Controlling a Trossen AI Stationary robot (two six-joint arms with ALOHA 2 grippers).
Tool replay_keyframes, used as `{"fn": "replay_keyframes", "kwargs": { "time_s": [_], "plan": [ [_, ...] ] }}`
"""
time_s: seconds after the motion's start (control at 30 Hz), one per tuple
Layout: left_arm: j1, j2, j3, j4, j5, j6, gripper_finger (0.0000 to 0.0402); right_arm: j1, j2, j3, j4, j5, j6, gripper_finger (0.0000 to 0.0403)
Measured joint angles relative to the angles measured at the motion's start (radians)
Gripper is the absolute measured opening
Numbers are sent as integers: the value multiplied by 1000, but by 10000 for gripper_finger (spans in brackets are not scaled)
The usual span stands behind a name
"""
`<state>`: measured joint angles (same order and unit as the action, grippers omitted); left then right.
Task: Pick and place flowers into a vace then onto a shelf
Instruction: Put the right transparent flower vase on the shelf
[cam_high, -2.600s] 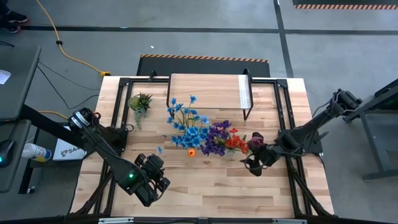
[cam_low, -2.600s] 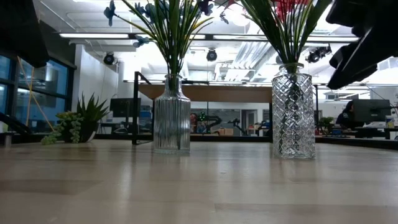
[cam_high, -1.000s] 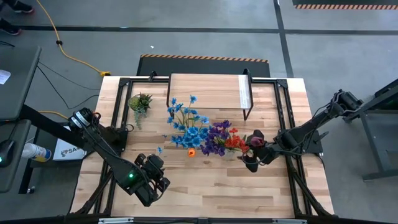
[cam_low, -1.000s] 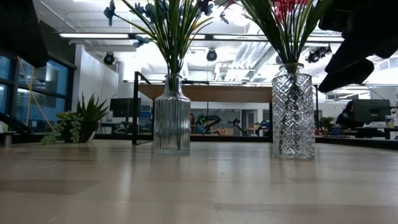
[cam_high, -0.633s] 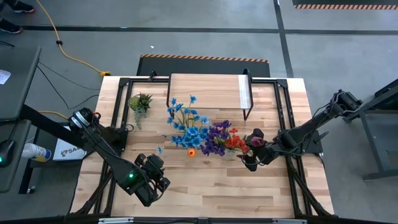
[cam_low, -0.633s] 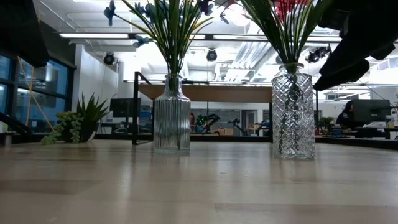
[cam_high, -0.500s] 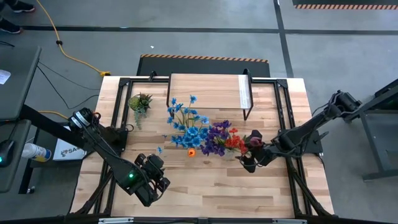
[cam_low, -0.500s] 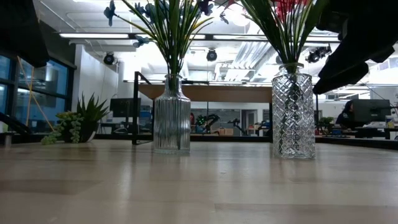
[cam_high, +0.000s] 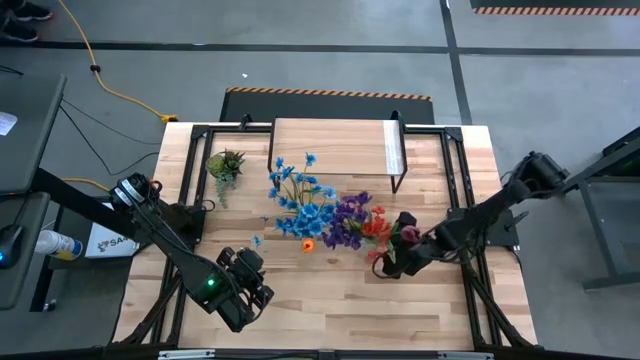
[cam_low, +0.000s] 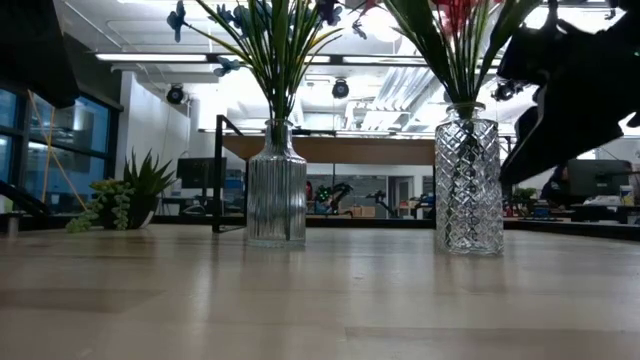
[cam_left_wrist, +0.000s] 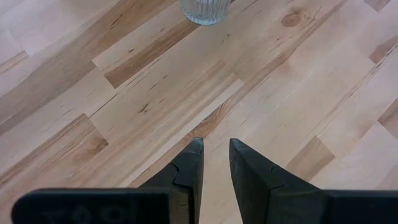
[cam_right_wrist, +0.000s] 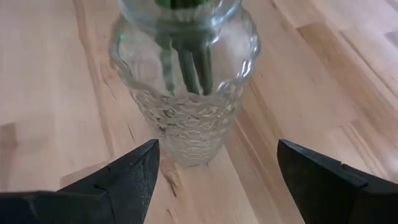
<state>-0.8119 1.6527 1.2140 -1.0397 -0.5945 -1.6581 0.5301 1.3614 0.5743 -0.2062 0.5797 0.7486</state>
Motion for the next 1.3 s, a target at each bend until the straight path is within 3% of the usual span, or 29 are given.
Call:
{"fn": "replay_keyframes", "kwargs": {
  "time_s": [0.43, 0.73, 1.3],
  "plan": [
    [0, 0, 0, -1, 0, 0, 113, 0, 39, 0, 104, 40, -21, 314],
    [0, 0, 0, 2, 0, 0, 113, 0, 39, 0, 104, 112, -24, 314],
    [0, 0, 0, 12, 0, 0, 113, 0, 40, 0, 105, 151, -35, 314]
  ]
}}
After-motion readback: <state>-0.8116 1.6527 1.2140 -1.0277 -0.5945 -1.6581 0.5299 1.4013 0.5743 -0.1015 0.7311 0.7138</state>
